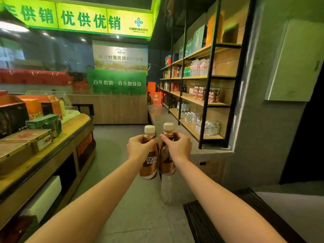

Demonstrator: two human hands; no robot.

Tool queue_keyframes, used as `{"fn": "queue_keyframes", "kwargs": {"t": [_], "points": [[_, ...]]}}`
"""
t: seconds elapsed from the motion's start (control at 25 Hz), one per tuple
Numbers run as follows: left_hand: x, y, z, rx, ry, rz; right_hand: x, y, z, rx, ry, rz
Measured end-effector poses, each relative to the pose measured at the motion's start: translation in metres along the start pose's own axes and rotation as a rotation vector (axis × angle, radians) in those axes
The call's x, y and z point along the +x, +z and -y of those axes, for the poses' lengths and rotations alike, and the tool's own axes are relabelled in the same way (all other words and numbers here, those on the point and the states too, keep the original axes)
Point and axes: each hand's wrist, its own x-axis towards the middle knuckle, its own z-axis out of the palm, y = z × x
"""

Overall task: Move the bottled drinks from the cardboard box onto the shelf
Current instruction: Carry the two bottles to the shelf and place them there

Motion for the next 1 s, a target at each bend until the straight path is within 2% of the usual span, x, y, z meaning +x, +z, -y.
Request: {"fn": "queue_keyframes", "kwargs": {"t": [0.2,0.56,0.76,1.0], "points": [[0.165,0.027,0.025,-0.005,0.013,-0.024,0.143,0.084,-0.032,0.004,-0.033,0.039],[0.431,0.066,0.102,-0.060,-0.032,-0.016,0.372,0.235,-0.107,-0.046,-0.022,-0.014],[0.599,0.081,0.150,-0.034,0.035,0.069,0.492,0.326,-0.156,-0.032,-0.013,-0.112],[0.769,0.129,0.182,-0.052,0.010,0.232,0.633,0.395,-0.194,-0.069,0.024,-0.218]]}}
